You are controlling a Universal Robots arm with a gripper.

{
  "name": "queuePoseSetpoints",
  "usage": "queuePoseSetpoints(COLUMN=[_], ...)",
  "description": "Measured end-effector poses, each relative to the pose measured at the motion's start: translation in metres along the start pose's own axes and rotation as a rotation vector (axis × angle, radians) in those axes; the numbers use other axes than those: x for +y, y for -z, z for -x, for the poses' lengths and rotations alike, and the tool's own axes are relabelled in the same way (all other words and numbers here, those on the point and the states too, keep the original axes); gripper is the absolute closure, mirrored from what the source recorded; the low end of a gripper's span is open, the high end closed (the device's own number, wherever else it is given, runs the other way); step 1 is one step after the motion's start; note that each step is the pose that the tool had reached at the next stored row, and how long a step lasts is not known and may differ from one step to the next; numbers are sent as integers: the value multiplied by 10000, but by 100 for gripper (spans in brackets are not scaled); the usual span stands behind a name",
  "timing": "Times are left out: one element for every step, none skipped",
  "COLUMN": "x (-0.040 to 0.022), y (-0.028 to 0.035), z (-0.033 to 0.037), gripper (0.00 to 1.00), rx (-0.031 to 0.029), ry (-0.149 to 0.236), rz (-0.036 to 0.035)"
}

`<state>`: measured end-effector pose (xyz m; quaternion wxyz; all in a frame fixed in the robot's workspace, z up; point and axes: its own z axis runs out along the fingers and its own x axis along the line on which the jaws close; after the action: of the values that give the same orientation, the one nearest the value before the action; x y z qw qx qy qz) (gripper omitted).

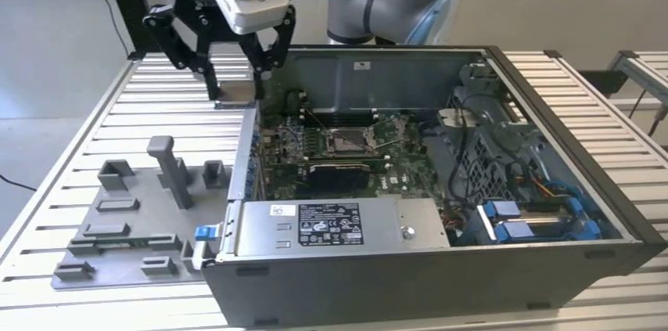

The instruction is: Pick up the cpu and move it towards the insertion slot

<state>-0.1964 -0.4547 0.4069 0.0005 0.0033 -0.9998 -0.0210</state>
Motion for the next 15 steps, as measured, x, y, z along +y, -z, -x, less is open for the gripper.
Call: queuePoseSetpoints(x=[0, 0, -1, -1, -1, -1, -2, -2, -2, -3, -3, -3, -4, -4, -4], y=[0, 0, 0, 0, 0, 0, 0, 1, 0, 0, 0, 0, 0, 0, 0], z=[46, 91, 133, 173, 211, 249, 292, 332, 371, 416, 452, 489, 525, 560, 601], gripper=[100, 100, 100, 100, 100, 100, 100, 100, 100, 100, 100, 100, 100, 100, 100], rx=[0, 0, 0, 0, 0, 0, 0, 0, 0, 0, 0, 0, 0, 1, 0], ry=[0, 0, 0, 0, -1, 0, 0, 0, 0, 0, 1, 3, 6, 7, 8], rz=[0, 0, 0, 0, 0, 0, 0, -1, 0, 0, 1, 2, 2, 2, 3])
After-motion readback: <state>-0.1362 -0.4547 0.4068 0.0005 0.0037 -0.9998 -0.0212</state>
